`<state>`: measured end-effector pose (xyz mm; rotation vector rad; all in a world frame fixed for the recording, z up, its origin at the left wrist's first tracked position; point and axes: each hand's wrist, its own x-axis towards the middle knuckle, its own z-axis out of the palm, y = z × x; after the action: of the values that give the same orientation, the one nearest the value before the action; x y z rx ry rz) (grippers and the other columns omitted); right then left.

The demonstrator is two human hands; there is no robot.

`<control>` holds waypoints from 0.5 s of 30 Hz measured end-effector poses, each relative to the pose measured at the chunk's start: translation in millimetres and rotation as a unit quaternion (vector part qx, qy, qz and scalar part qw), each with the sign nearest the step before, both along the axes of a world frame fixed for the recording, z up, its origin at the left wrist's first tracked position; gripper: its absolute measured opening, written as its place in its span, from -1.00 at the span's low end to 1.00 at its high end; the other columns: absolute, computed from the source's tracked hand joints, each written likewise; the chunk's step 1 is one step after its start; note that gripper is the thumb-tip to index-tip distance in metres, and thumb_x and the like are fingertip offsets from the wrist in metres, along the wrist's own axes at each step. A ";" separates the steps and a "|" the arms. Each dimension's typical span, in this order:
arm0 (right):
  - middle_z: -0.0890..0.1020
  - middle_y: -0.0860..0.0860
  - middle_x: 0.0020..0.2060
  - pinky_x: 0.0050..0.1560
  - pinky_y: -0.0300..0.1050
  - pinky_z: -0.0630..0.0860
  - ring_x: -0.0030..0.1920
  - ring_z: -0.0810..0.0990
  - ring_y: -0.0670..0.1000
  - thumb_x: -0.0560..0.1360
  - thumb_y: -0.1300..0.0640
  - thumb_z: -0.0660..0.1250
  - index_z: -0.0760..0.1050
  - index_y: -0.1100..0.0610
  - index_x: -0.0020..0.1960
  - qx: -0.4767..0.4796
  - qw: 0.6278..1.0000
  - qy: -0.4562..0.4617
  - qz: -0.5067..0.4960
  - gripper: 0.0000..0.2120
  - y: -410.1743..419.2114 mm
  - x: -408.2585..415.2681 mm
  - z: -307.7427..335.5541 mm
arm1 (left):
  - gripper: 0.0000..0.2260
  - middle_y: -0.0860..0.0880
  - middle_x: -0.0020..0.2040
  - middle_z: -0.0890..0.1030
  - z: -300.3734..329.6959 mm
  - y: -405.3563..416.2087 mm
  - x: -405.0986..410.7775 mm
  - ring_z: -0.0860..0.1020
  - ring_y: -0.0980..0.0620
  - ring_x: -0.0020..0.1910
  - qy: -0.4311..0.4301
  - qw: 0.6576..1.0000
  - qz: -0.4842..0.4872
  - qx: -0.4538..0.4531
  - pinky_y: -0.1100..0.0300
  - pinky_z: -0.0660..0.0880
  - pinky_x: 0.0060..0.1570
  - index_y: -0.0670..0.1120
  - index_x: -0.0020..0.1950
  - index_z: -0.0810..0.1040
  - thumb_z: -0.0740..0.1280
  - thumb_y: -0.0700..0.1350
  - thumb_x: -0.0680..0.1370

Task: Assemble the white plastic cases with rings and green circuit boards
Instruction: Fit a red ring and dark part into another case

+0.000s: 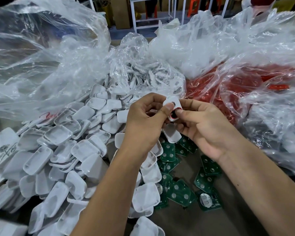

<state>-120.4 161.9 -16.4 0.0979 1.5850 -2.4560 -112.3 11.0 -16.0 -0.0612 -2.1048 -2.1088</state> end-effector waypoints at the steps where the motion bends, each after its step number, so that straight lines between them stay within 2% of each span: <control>1: 0.72 0.08 -0.17 -0.18 -0.16 0.56 -0.23 0.68 -0.05 0.56 0.41 0.35 0.60 0.26 0.19 0.007 1.000 0.002 -0.002 -0.77 0.1 -0.3 0.1 | -0.93 -0.32 -0.13 0.63 0.0 0.2 0.0 0.57 0.03 -0.30 -0.002 1.000 0.000 0.001 0.21 0.55 -0.27 -0.18 0.00 0.64 0.47 -0.20 0.58; 4: 0.72 0.10 -0.16 -0.19 -0.17 0.59 -0.21 0.69 -0.03 0.56 0.41 0.36 0.59 0.25 0.21 0.000 1.000 0.006 -0.004 -0.75 0.1 0.0 0.8 | -0.94 -0.33 -0.16 0.63 -0.4 0.0 0.1 0.58 0.06 -0.33 -0.007 1.000 0.000 0.015 0.26 0.55 -0.30 -0.21 0.01 0.64 0.45 -0.21 0.59; 9: 0.72 0.12 -0.15 -0.25 -0.18 0.63 -0.19 0.71 0.02 0.54 0.43 0.37 0.59 0.26 0.17 -0.010 1.000 0.006 -0.010 -0.77 -0.1 1.2 2.2 | -0.94 -0.06 -0.25 0.68 -1.4 0.9 -0.1 0.59 0.10 -0.35 0.000 1.000 0.020 -0.009 0.25 0.56 -0.28 -0.15 -0.05 0.65 0.44 -0.18 0.61; 15: 0.72 0.12 -0.15 -0.19 -0.15 0.66 -0.15 0.73 0.05 0.52 0.45 0.39 0.59 0.25 0.16 0.015 0.999 0.029 -0.010 -0.75 1.0 1.0 3.2 | -0.93 -0.04 -0.28 0.67 -2.3 0.8 -0.4 0.59 0.12 -0.35 -0.011 0.999 0.024 -0.021 0.22 0.57 -0.27 -0.13 -0.03 0.66 0.42 -0.15 0.62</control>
<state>-119.4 162.9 -13.3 0.0482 1.6529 -2.4712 -112.6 11.8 -18.2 0.0069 -2.1408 -2.0464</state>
